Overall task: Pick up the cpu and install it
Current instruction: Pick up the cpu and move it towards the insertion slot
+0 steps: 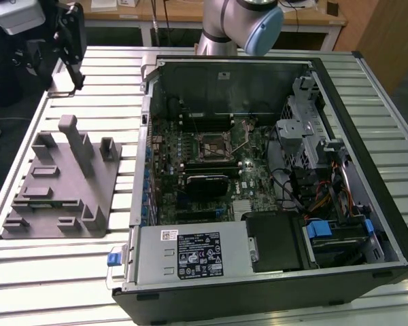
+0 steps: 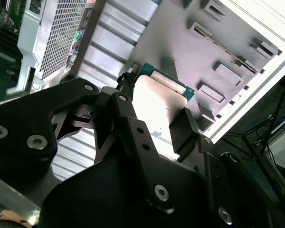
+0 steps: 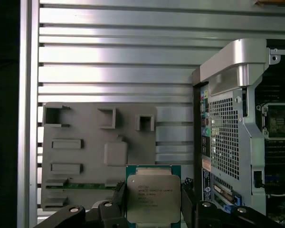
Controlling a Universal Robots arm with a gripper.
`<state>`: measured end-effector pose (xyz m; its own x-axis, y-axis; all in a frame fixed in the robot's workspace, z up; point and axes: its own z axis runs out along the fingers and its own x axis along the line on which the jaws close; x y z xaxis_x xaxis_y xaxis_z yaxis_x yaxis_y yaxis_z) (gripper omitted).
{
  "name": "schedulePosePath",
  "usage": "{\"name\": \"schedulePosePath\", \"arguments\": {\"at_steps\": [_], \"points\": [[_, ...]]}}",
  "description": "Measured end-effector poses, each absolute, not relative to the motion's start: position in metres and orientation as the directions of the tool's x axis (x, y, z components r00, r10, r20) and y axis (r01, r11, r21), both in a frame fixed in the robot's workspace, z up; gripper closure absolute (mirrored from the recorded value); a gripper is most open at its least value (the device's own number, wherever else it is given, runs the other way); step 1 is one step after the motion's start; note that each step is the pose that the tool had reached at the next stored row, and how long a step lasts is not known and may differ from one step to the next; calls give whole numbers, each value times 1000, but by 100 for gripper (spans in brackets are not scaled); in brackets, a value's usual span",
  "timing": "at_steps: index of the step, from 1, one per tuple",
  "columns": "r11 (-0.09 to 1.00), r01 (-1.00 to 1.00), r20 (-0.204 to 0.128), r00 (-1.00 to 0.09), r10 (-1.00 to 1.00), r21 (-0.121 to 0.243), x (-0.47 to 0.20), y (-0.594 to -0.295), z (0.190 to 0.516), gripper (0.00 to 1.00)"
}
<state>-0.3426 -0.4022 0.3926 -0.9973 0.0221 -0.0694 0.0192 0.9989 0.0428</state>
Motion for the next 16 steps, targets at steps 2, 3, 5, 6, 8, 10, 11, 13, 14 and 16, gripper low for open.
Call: {"name": "schedulePosePath", "arguments": {"at_steps": [2,3,5,6,8,10,11,13,14,16], "points": [[999,19,-70,-997,22,43,-337,-402,393,46],[999,19,-69,-997,22,43,-335,-402,393,46],[999,19,-69,-997,22,43,-329,-402,393,46],[999,19,-69,-997,22,43,-326,-402,393,46],[999,19,-69,-997,22,43,-320,-402,393,46],[999,19,-70,-997,22,43,-314,-402,393,46],[999,19,-69,-997,22,43,-311,-402,393,46],[999,19,-69,-997,22,43,-305,-402,393,46],[999,19,-69,-997,22,43,-302,-402,393,46],[999,19,-69,-997,22,43,-296,-402,393,46]]}}
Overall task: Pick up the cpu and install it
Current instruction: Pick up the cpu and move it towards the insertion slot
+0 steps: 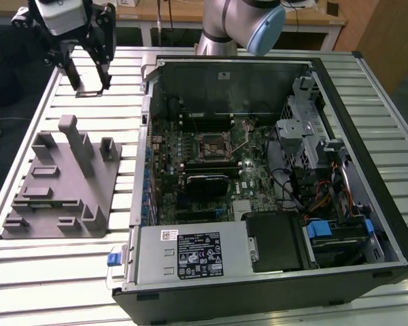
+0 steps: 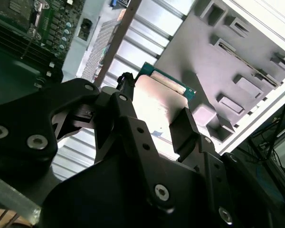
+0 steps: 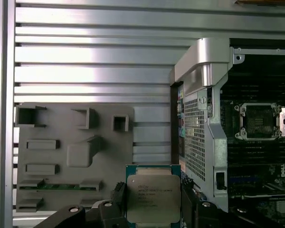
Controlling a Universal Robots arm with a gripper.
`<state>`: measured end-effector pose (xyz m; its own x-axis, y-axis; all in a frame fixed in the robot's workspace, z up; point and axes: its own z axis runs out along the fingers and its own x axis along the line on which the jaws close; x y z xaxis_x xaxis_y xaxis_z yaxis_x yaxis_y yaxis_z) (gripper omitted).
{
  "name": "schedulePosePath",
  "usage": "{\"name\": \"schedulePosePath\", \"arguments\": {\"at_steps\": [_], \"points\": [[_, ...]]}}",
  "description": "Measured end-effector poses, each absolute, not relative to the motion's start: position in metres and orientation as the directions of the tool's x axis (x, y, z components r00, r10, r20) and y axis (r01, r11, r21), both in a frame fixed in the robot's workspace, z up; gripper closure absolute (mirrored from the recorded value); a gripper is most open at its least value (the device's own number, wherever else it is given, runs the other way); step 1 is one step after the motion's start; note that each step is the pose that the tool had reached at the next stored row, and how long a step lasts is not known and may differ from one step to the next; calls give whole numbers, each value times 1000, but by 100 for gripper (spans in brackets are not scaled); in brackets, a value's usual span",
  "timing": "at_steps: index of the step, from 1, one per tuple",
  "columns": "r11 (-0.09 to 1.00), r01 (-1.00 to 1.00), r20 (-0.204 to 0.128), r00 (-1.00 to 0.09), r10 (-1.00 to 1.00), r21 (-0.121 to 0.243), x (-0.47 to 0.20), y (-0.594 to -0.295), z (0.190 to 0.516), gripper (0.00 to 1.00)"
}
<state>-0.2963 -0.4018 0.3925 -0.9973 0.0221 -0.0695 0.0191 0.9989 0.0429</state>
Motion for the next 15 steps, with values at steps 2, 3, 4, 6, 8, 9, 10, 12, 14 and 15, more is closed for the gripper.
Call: {"name": "schedulePosePath", "arguments": {"at_steps": [2,3,4,6,8,9,10,12,14,15], "points": [[999,19,-69,-997,22,43,-290,-402,393,46],[999,19,-69,-997,22,43,-287,-402,393,46],[999,19,-69,-997,22,43,-284,-402,393,46],[999,19,-69,-997,22,43,-278,-402,393,46],[999,19,-70,-997,22,43,-272,-402,393,46],[999,19,-69,-997,22,43,-269,-402,393,46],[999,19,-69,-997,22,43,-266,-402,393,46],[999,19,-69,-997,22,43,-260,-402,393,46],[999,19,-69,-997,22,43,-253,-402,392,46],[999,19,-69,-997,22,43,-250,-402,392,46]]}}
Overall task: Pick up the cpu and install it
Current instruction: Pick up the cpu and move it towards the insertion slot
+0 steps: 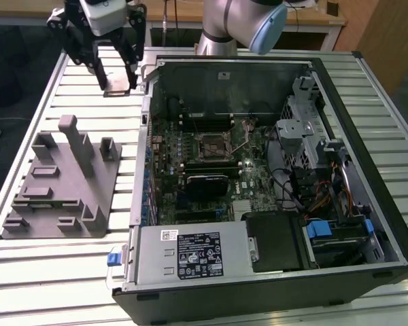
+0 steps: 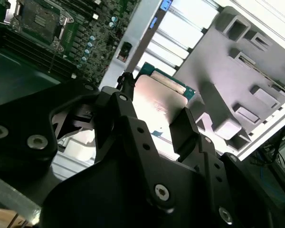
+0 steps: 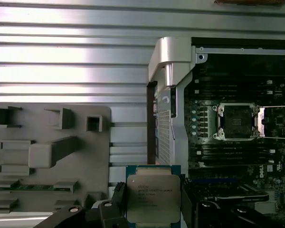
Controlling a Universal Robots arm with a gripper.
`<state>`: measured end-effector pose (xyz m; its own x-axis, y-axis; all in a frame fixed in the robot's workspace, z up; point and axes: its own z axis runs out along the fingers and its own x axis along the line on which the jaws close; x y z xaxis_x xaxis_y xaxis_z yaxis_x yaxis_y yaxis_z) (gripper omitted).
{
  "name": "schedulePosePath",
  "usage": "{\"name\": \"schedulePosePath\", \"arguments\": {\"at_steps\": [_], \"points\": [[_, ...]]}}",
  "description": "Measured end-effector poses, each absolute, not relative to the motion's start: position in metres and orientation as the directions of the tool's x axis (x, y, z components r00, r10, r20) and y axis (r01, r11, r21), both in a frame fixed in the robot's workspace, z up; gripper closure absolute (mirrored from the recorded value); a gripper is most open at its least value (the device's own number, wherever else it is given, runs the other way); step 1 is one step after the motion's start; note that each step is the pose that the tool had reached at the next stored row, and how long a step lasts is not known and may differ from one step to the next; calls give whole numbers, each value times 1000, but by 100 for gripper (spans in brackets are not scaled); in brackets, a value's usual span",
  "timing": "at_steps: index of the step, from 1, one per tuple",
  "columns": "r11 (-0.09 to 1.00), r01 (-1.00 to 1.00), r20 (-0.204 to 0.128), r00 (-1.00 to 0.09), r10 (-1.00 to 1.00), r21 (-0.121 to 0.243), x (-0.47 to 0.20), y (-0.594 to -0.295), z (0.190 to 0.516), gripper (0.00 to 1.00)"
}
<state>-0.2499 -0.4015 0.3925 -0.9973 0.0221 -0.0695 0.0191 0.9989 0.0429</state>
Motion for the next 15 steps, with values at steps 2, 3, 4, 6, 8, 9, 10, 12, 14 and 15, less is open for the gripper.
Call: {"name": "schedulePosePath", "arguments": {"at_steps": [2,3,4,6,8,9,10,12,14,15], "points": [[999,19,-69,-997,22,43,-243,-401,393,46],[999,19,-69,-997,22,43,-240,-401,392,46],[999,19,-69,-997,22,43,-237,-401,393,46],[999,19,-69,-997,22,43,-231,-401,392,46],[999,19,-69,-997,22,43,-224,-401,392,46],[999,19,-69,-997,22,43,-221,-401,392,46],[999,19,-69,-997,22,43,-217,-401,392,46],[999,19,-69,-997,22,43,-210,-401,392,46],[999,19,-69,-997,22,43,-202,-401,392,46],[999,19,-69,-997,22,43,-197,-401,392,46]]}}
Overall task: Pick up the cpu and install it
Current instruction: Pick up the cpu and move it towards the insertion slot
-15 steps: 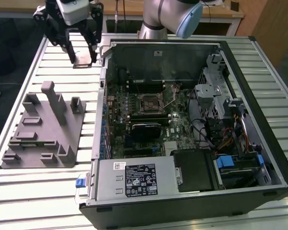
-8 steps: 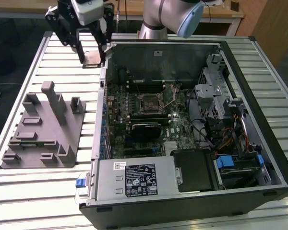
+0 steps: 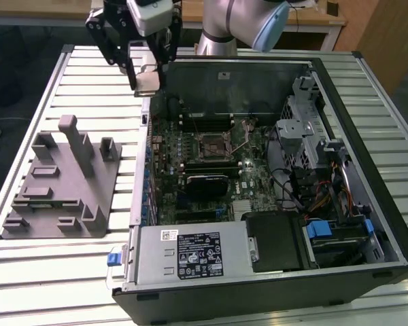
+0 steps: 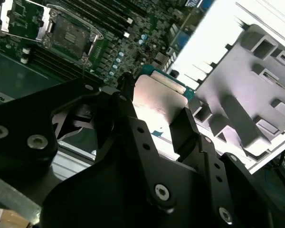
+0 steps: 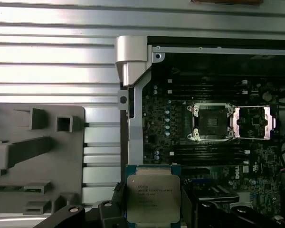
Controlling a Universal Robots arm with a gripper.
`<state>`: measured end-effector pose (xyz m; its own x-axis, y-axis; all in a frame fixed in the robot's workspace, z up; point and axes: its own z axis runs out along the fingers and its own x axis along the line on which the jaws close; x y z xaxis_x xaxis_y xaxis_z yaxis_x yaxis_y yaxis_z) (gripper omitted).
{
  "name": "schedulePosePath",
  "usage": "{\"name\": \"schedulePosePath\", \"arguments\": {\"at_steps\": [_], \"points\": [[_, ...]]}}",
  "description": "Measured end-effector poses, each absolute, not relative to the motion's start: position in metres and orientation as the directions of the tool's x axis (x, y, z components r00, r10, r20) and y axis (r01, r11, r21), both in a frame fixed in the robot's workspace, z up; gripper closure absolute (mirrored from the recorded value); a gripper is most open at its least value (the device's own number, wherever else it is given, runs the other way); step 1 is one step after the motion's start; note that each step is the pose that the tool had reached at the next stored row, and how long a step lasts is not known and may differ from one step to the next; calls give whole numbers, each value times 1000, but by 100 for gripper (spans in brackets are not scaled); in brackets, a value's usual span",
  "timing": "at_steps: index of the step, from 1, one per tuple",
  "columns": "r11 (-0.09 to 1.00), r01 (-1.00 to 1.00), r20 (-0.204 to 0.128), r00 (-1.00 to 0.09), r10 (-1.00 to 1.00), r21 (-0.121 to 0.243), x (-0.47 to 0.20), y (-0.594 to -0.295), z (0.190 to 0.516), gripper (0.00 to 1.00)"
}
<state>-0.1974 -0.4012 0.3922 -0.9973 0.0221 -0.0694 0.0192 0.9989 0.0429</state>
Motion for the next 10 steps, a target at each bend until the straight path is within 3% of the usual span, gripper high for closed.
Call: {"name": "schedulePosePath", "arguments": {"at_steps": [10], "points": [[999,19,-68,-997,22,43,-154,-401,391,46]]}}
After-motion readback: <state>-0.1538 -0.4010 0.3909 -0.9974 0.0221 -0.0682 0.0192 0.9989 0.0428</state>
